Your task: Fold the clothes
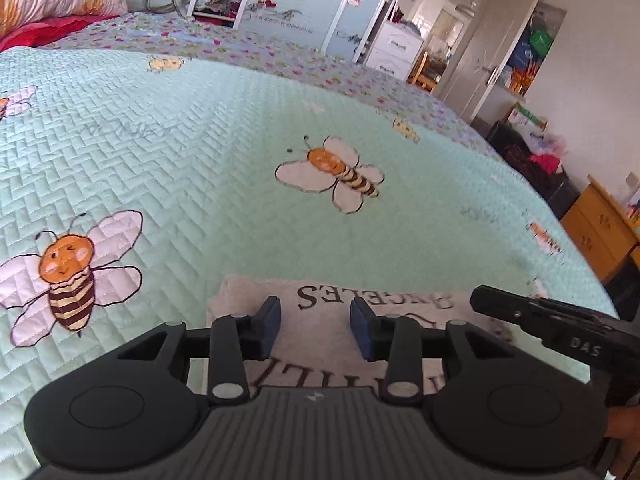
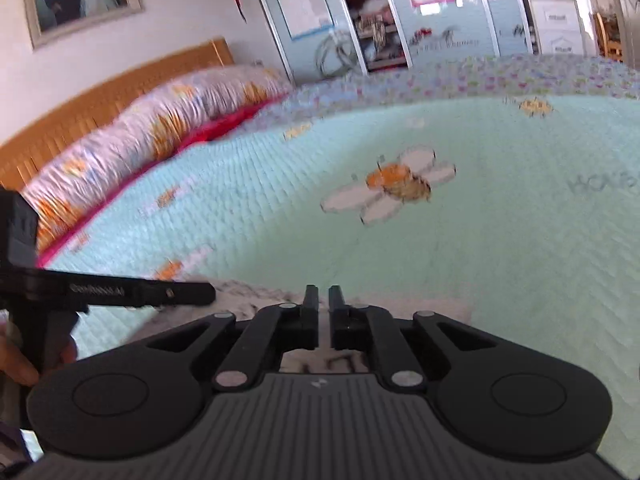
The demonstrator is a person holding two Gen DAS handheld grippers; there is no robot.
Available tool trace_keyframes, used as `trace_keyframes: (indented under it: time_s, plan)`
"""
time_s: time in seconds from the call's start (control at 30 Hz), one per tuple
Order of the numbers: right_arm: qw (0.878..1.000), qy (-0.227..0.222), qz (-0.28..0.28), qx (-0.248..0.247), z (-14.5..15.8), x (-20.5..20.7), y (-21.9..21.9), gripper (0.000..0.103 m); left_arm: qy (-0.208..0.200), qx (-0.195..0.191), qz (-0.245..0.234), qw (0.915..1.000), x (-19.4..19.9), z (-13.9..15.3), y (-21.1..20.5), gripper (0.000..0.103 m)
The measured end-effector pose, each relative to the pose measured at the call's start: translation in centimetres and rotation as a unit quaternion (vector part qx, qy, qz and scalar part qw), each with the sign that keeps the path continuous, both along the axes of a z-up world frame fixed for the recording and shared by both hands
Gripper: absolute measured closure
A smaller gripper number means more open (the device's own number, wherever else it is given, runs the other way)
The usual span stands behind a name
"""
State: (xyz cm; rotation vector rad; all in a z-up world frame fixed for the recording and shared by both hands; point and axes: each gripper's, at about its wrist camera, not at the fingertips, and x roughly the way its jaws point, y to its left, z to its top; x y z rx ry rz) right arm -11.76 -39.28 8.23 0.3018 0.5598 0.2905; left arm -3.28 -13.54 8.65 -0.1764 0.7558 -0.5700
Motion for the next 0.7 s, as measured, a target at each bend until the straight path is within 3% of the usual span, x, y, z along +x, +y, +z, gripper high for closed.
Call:
trace_keyframes:
  time_s: [0.07,0.1,0.2,0.27,0.3,0.4,0.53,0.63,0.7]
  plan:
    - [0.999,-0.002,0.042,0.026,0.7,-1.4,1.0,0.093,-0.014,0.019,-0.028,0.9993,-1.8,0.2,-0.6,0.058]
    - [0.998,0.002,0.060,0.017,0.5,-1.9,1.9,0.091,-0.018,0.043,-0.032,0.9984,-2.4,-0.5,-1.0,0.056]
    - [0.992,0.039,0.102,-0.061,-2.2,-2.4,5.0,0.087,-0.029,0.092,-0.040,0.9945,-3.5,-2.6,-1.9,0.053]
    - [0.983,0.020,0.118,-0.136,-3.8,-3.3,6.8,0.088,-0.043,0.108,-0.043,0.9923,-4.0,-3.3,-2.1,0.051]
    - [0.982,0.012,0.115,-0.147,-3.8,-3.6,7.1,0.088,-0.045,0.108,-0.042,0.9922,-4.1,-3.2,-2.1,0.051]
    - [0.987,0.019,0.102,-0.126,-2.3,-3.9,6.8,0.087,-0.031,0.092,-0.028,0.9948,-4.2,-2.2,-1.1,0.052]
    - [0.992,-0.014,0.089,-0.083,-0.2,-6.7,5.5,0.086,-0.060,0.101,-0.039,0.9924,-6.6,-1.1,-0.7,0.052]
    - [0.992,0.018,0.078,-0.100,-1.8,-7.0,5.5,0.085,-0.060,0.147,-0.054,0.9858,-7.3,-2.6,-1.8,0.050]
    - [0.992,0.033,0.071,-0.103,-3.0,-6.9,5.3,0.085,-0.055,0.139,-0.043,0.9878,-7.2,-2.6,-1.4,0.048]
